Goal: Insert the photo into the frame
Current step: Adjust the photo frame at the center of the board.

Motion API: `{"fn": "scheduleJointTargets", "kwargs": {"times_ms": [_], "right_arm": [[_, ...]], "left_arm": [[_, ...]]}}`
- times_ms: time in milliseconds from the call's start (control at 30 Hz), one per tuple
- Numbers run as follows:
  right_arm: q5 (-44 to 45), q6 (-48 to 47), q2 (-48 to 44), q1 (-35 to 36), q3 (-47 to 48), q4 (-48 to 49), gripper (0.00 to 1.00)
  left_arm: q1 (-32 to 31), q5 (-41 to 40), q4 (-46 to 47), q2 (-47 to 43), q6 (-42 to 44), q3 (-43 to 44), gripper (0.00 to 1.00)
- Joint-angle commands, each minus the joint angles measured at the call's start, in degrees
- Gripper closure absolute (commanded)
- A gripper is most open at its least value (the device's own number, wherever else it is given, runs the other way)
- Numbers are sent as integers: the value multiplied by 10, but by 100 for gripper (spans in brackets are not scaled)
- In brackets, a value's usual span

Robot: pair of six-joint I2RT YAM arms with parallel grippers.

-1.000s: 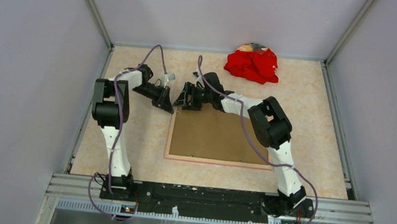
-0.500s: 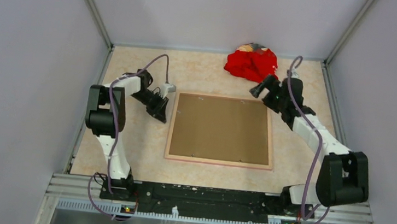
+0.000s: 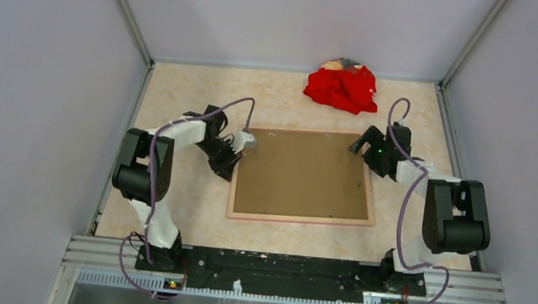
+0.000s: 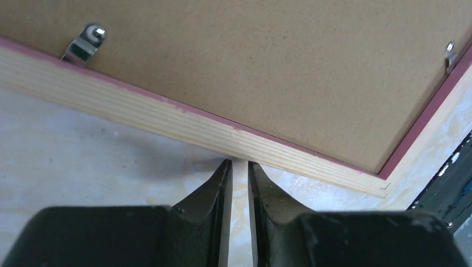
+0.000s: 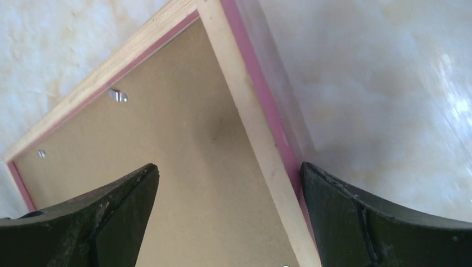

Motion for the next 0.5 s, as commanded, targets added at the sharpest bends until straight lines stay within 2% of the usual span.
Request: {"fn": "scheduleJointTargets", "kwargs": {"times_ms": [0,167,267,467], "right_arm": [[-75,7,79,23,45,39,1],[-80,7,162,103,170,10,1],[-95,14,221,154,257,2,1],[-107,-2,354,244,465,-89,1]], "left_arm": [[-29,-31,-2,-6,26,-33,77],[-60,-25,-24,-4,39,-38,76],[-72,6,-51,1,50,-33,75],[-102,23,-64,15,55,-38,68]]}}
